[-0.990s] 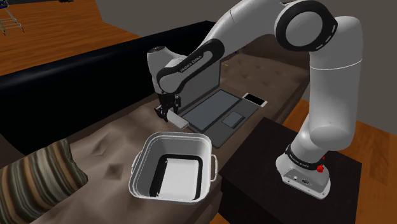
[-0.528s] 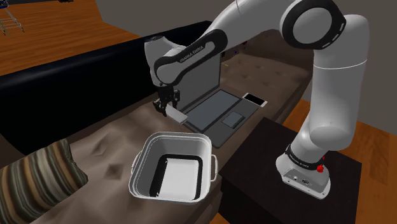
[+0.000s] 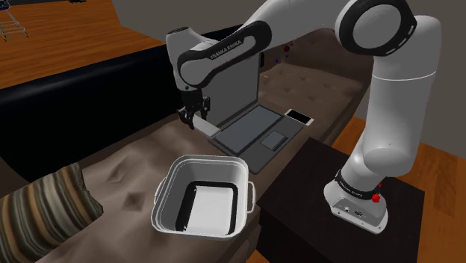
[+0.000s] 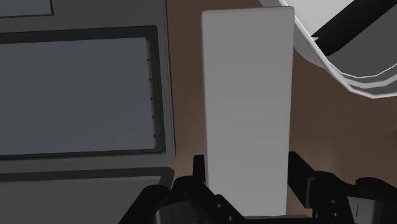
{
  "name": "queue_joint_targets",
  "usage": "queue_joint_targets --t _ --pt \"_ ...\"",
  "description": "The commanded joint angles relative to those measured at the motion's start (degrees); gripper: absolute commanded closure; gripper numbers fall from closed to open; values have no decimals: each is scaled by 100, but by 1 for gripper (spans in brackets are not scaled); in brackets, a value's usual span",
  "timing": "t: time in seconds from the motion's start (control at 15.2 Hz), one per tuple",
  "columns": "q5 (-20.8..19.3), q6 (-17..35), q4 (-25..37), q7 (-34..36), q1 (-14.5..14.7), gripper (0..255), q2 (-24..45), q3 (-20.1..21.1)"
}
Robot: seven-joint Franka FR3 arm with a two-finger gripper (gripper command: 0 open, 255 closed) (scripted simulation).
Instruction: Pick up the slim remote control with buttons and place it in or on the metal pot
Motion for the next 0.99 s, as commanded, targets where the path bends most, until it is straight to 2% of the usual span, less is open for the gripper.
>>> queue_joint_targets --t 0.0,0.26,0.92 --pt "26 -148 73 -12 -6 255 -78 11" --pt "57 -378 219 -29 -11 255 -165 22" --pt "371 4 -1130 918 520 255 -1185 512"
